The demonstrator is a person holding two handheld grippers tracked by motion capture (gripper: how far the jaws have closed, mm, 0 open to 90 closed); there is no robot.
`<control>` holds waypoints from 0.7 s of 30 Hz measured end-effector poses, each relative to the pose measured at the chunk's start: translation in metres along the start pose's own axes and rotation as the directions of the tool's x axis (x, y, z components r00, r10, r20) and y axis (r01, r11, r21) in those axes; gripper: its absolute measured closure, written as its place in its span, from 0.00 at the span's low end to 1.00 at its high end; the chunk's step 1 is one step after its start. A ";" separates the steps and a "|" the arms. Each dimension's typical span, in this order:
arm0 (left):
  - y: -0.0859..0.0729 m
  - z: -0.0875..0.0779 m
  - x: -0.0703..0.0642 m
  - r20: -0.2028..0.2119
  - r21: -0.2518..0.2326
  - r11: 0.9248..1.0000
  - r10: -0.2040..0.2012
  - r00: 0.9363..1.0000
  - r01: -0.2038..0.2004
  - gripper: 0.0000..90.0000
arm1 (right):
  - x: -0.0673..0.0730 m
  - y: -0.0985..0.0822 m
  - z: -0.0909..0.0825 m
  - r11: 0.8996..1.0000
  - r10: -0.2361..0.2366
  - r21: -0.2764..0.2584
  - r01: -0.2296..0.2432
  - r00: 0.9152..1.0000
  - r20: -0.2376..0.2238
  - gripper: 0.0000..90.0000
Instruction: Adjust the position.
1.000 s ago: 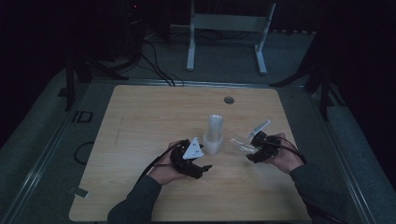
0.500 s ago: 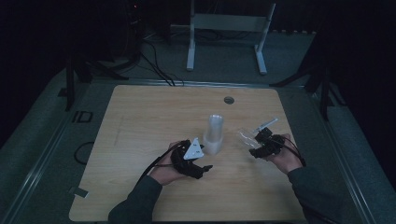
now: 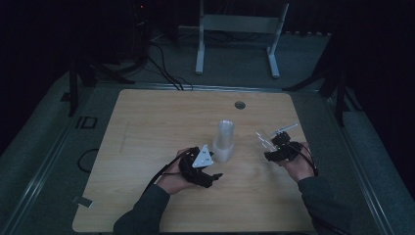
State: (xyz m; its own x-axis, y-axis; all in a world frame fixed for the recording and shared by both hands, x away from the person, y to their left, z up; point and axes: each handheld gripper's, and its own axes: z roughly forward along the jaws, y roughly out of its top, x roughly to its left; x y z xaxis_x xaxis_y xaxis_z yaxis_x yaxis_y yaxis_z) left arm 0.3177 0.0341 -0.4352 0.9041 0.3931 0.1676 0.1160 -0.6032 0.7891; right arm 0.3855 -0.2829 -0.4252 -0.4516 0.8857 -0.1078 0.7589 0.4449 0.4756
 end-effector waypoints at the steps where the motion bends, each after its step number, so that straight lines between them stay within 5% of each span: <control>1: 0.000 0.000 0.000 0.000 -0.001 1.000 -0.001 1.000 0.001 0.27 | -0.001 0.000 0.000 1.000 0.014 0.000 -0.014 1.000 0.006 0.47; 13: 0.000 0.001 0.000 0.000 -0.001 1.000 0.000 1.000 0.000 0.27 | -0.005 0.001 0.002 0.986 0.156 -0.060 -0.153 0.987 0.044 0.47; 21: 0.000 0.001 0.000 -0.002 -0.006 1.000 -0.004 1.000 0.004 0.27 | 0.000 0.004 0.007 0.975 0.207 -0.096 -0.200 0.976 0.070 0.47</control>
State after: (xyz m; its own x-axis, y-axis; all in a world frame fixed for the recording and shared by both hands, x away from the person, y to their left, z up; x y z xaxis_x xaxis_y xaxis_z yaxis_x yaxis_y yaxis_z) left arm 0.3180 0.0336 -0.4356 0.9028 0.3969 0.1658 0.1168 -0.5972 0.7936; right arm 0.3922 -0.2806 -0.4294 -0.2501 0.9658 -0.0680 0.7855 0.2435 0.5689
